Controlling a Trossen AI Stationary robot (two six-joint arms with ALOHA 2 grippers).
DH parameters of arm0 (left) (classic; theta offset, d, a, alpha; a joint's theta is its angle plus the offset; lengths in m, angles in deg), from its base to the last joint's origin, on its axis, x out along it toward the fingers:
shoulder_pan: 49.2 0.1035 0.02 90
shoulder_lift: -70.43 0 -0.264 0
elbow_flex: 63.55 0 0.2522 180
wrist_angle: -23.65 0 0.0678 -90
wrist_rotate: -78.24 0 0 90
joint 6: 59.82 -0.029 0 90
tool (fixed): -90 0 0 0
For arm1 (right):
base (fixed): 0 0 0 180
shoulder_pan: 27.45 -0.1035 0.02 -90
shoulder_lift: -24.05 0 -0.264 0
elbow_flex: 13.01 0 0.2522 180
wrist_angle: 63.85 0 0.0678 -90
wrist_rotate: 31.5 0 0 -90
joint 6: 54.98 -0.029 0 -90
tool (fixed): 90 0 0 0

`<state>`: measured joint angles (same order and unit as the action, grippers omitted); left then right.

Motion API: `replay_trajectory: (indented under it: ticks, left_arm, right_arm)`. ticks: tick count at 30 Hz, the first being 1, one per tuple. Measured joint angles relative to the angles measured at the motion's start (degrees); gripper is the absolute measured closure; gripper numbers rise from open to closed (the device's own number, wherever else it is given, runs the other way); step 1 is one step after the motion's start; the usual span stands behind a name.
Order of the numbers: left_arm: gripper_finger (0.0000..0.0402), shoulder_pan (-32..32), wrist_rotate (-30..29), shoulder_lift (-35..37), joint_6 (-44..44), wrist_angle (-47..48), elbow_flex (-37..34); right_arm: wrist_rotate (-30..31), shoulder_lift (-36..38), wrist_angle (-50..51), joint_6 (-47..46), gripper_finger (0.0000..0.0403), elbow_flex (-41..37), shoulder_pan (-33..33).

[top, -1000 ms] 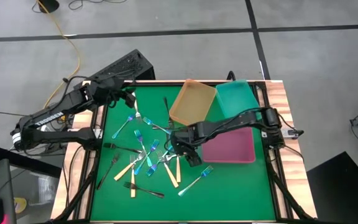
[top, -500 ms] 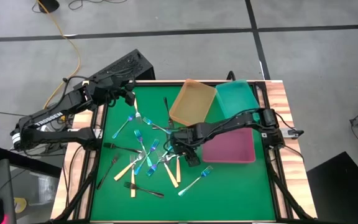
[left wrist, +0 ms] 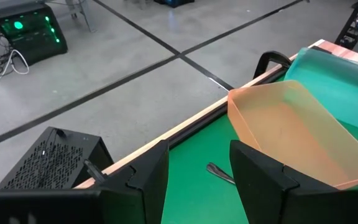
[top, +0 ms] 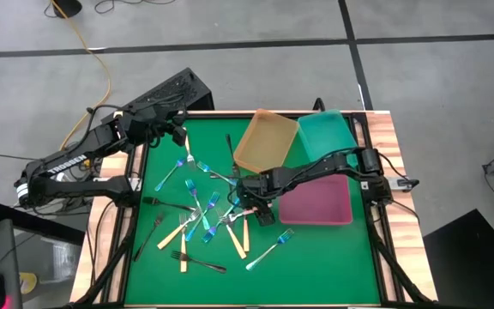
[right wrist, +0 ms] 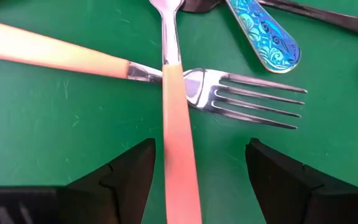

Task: Sort silverware by color (type)
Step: Put the orange fork into the orange bin

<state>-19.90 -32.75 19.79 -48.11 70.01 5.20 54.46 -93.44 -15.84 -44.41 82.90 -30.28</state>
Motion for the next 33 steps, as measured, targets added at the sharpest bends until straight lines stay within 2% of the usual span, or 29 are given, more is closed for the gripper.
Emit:
replay_trajectory:
  ticks: [20,25,33]
  left_arm:
    - [0.0246,0.02,-0.45,0.04,-1.17,0.08,0.00]
    - [0.0246,0.02,-0.51,0.04,-1.17,0.03,0.00]
    - [0.0246,0.02,-0.68,0.04,-1.19,0.04,0.00]
  right_arm:
    - [0.72,-3.50,-0.65,-2.03,0.0138,0.33,0.41]
    - [0.84,-2.97,-0.20,-3.09,0.0186,0.25,0.55]
    - [0.86,-3.08,-0.08,-4.13,0.0310,0.17,0.68]
